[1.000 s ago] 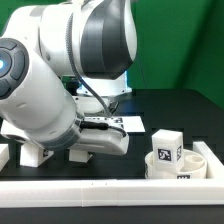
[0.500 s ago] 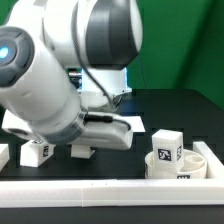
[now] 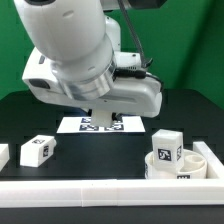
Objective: Assemble stool
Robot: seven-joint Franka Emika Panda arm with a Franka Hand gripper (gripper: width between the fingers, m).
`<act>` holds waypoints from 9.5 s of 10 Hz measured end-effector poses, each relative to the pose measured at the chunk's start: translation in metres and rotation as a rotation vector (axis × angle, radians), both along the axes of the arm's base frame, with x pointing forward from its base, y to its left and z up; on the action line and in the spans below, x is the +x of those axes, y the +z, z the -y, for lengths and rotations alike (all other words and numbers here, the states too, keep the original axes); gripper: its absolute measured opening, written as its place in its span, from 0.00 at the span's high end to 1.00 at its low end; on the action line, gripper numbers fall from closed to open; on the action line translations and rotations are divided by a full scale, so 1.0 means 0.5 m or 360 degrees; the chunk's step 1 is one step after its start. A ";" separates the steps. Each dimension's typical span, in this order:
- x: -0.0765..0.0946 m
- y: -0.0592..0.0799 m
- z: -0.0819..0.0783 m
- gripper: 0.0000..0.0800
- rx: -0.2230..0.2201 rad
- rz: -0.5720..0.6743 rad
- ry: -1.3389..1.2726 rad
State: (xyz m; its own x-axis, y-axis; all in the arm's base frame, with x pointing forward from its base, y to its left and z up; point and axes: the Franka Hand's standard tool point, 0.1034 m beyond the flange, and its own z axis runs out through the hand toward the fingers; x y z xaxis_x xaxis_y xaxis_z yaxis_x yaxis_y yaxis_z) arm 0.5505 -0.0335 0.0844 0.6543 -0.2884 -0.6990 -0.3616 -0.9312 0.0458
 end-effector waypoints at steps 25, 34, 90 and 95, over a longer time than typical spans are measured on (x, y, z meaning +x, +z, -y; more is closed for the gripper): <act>0.129 0.124 -0.228 0.57 -0.0321 0.1723 0.0053; 0.123 0.079 -0.282 0.57 -0.0273 0.1750 0.0348; 0.108 0.053 -0.271 0.19 -0.0179 0.1340 0.0515; 0.115 0.052 -0.283 0.19 -0.0146 0.1212 0.0550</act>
Offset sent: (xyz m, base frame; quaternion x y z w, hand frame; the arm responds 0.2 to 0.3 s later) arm 0.0000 0.0000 0.0000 0.0000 0.2571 0.0000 0.9664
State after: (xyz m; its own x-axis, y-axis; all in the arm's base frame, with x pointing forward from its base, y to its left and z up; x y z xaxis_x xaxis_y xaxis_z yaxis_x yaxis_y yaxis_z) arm 0.6079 0.1082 0.1106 0.9997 -0.0190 -0.0140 -0.0192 -0.9997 -0.0145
